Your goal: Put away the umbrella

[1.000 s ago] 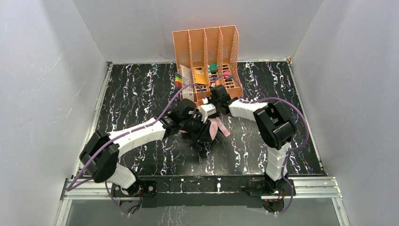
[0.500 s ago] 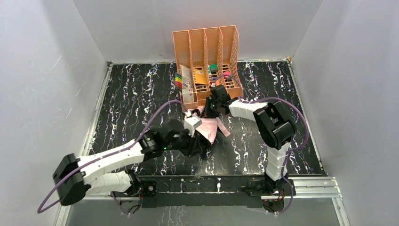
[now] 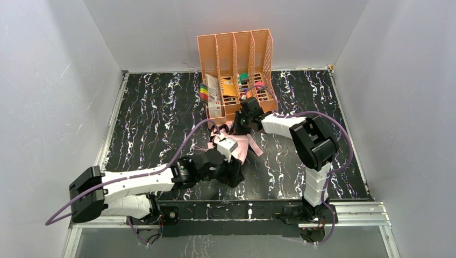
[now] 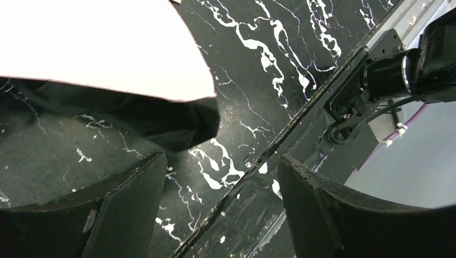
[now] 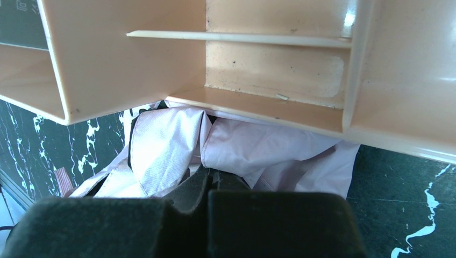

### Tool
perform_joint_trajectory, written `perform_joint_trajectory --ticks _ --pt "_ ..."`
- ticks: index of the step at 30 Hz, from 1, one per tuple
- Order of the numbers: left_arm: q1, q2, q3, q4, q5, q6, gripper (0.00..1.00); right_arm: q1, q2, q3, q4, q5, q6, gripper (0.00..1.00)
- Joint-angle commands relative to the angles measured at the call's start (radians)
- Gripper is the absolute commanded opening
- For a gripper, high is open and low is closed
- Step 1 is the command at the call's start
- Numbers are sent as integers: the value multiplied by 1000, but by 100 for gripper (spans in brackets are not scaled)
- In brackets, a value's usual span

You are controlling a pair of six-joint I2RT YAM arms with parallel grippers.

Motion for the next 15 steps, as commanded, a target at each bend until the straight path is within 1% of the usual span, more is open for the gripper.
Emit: perform_joint_trajectory --ticks 1,5,7,11,14,15 --pt "-42 65 74 68 -127 2 75 -17 66 -40 -125 109 -39 0" --pt "-45 110 88 78 -232 5 74 -17 67 -36 -124 108 -41 0" --pt "-45 133 104 72 -262 20 71 -17 69 -33 -126 105 -41 0" --pt "-45 168 139 48 -299 35 55 -16 67 -31 -128 106 -43 0" --pt "-45 169 142 42 -315 40 46 -16 66 -32 -127 106 -44 0" --pt "-45 168 145 38 -318 40 41 -16 65 -34 -127 106 -44 0"
